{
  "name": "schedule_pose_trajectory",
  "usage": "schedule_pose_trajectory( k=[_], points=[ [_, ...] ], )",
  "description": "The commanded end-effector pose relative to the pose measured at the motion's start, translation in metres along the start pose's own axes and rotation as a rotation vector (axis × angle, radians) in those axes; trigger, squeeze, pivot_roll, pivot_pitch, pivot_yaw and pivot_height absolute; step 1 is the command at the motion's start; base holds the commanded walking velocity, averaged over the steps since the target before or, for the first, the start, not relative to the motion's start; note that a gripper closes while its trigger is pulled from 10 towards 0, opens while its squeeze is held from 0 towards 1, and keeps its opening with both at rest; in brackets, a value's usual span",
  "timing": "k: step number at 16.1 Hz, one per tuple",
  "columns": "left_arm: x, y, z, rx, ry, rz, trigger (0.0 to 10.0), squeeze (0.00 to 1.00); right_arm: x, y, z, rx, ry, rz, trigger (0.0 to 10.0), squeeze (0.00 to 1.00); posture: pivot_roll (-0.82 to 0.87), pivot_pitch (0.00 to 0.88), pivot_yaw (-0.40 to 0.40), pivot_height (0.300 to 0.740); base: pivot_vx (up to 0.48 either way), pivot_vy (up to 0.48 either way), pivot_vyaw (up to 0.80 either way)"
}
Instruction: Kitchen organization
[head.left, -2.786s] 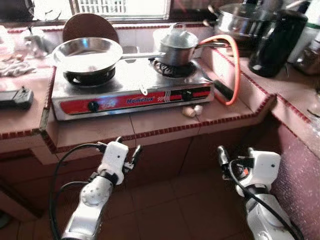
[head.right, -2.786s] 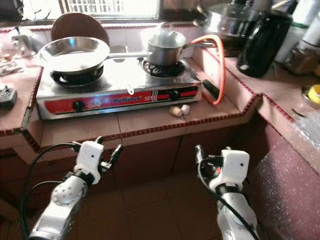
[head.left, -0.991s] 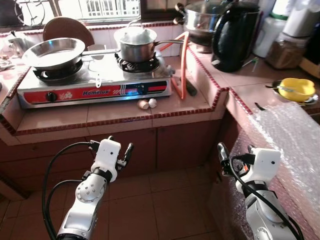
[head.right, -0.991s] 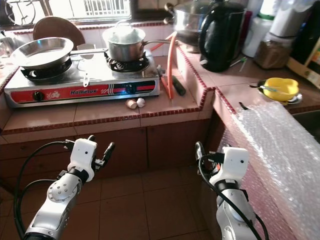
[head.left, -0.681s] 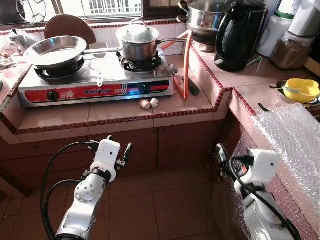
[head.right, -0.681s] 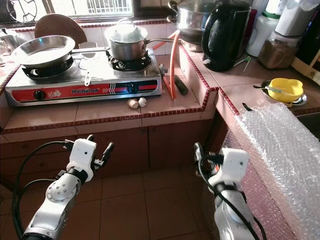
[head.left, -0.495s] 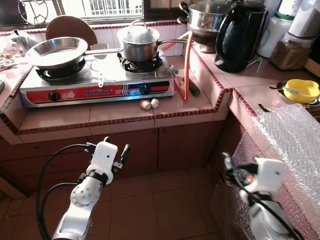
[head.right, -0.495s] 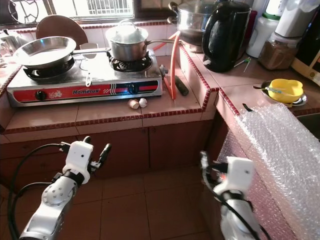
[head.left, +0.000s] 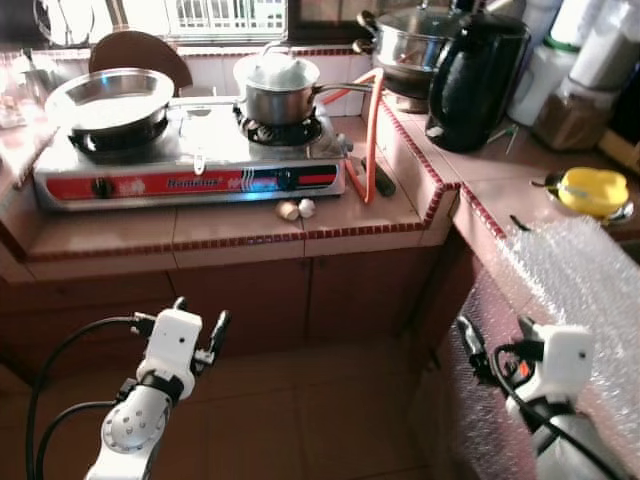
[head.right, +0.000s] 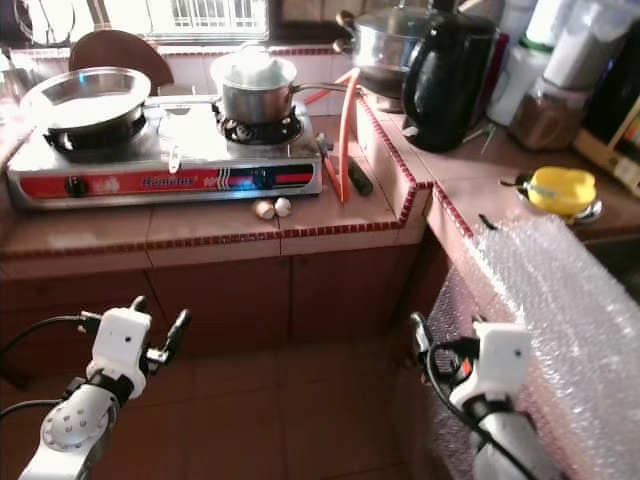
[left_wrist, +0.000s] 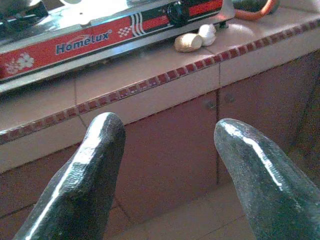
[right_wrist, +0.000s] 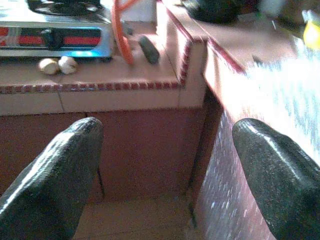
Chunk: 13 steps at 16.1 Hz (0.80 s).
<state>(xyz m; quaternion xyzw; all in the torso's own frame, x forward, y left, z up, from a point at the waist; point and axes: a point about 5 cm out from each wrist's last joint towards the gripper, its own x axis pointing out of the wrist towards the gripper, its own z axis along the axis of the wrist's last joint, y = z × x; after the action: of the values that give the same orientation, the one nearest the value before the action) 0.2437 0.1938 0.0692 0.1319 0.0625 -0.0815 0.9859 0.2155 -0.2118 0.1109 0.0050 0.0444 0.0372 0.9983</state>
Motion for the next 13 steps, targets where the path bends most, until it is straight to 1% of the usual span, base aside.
schedule_pose_trajectory(
  k=[1, 2, 3, 5, 6, 7, 8, 9, 10, 11, 12, 13],
  points=[
    [0.001, -0.001, 0.002, -0.005, -0.002, -0.014, 10.0, 0.00, 0.003, -0.001, 0.004, -0.037, 0.004, 0.032, 10.0, 0.00, 0.20, 0.000, -0.117, 0.740, 0.000, 0.000, 0.00],
    [0.001, -0.001, 0.002, 0.000, -0.002, -0.011, 10.0, 0.00, 0.006, -0.003, 0.006, -0.045, 0.005, 0.044, 10.0, 0.00, 0.20, 0.000, -0.126, 0.740, 0.000, 0.000, 0.00],
    [0.002, -0.001, -0.004, -0.028, 0.009, 0.012, 10.0, 0.00, 0.019, -0.008, 0.015, -0.009, -0.003, 0.071, 10.0, 0.00, 0.21, 0.000, -0.120, 0.740, 0.000, 0.000, 0.00],
    [0.001, -0.003, -0.012, -0.024, 0.019, 0.009, 10.0, 0.00, 0.025, -0.002, 0.016, 0.027, -0.012, 0.118, 10.0, 0.00, 0.22, 0.000, -0.104, 0.740, 0.000, 0.000, 0.00],
    [0.001, -0.003, -0.018, -0.027, 0.037, 0.009, 10.0, 0.00, 0.027, 0.003, 0.016, 0.022, -0.016, 0.137, 10.0, 0.00, 0.22, 0.000, -0.091, 0.740, 0.000, 0.000, 0.00],
    [0.002, -0.002, -0.025, 0.005, 0.041, -0.006, 10.0, 0.00, 0.027, 0.017, 0.010, 0.059, -0.012, 0.164, 10.0, 0.00, 0.22, 0.000, -0.071, 0.740, 0.000, 0.000, 0.00],
    [0.004, -0.001, -0.026, 0.019, 0.040, -0.015, 10.0, 0.00, 0.026, 0.021, 0.007, 0.079, -0.008, 0.165, 10.0, 0.00, 0.23, 0.000, -0.064, 0.740, 0.000, 0.000, 0.00],
    [0.013, 0.002, -0.030, 0.062, 0.042, -0.018, 10.0, 0.00, 0.019, 0.031, -0.002, 0.112, 0.002, 0.156, 10.0, 0.00, 0.22, 0.000, -0.050, 0.740, 0.000, 0.000, 0.00],
    [0.015, 0.003, -0.032, 0.066, 0.044, -0.015, 10.0, 0.00, 0.018, 0.034, -0.003, 0.123, 0.004, 0.162, 10.0, 0.00, 0.22, 0.000, -0.045, 0.740, 0.000, 0.000, 0.00],
    [0.018, 0.004, -0.038, 0.058, 0.062, -0.019, 10.0, 0.00, 0.013, 0.038, -0.006, 0.116, -0.004, 0.160, 10.0, 0.00, 0.21, 0.000, -0.042, 0.740, 0.000, 0.000, 0.00],
    [0.019, 0.005, -0.041, 0.059, 0.066, -0.022, 10.0, 0.00, 0.012, 0.038, -0.007, 0.108, -0.003, 0.157, 10.0, 0.00, 0.21, 0.000, -0.042, 0.740, 0.000, 0.000, 0.00],
    [0.018, 0.006, -0.046, 0.064, 0.081, -0.018, 10.0, 0.00, 0.009, 0.038, -0.011, 0.125, 0.002, 0.141, 10.0, 0.00, 0.22, 0.000, -0.032, 0.740, 0.000, 0.000, 0.00]
  ],
)
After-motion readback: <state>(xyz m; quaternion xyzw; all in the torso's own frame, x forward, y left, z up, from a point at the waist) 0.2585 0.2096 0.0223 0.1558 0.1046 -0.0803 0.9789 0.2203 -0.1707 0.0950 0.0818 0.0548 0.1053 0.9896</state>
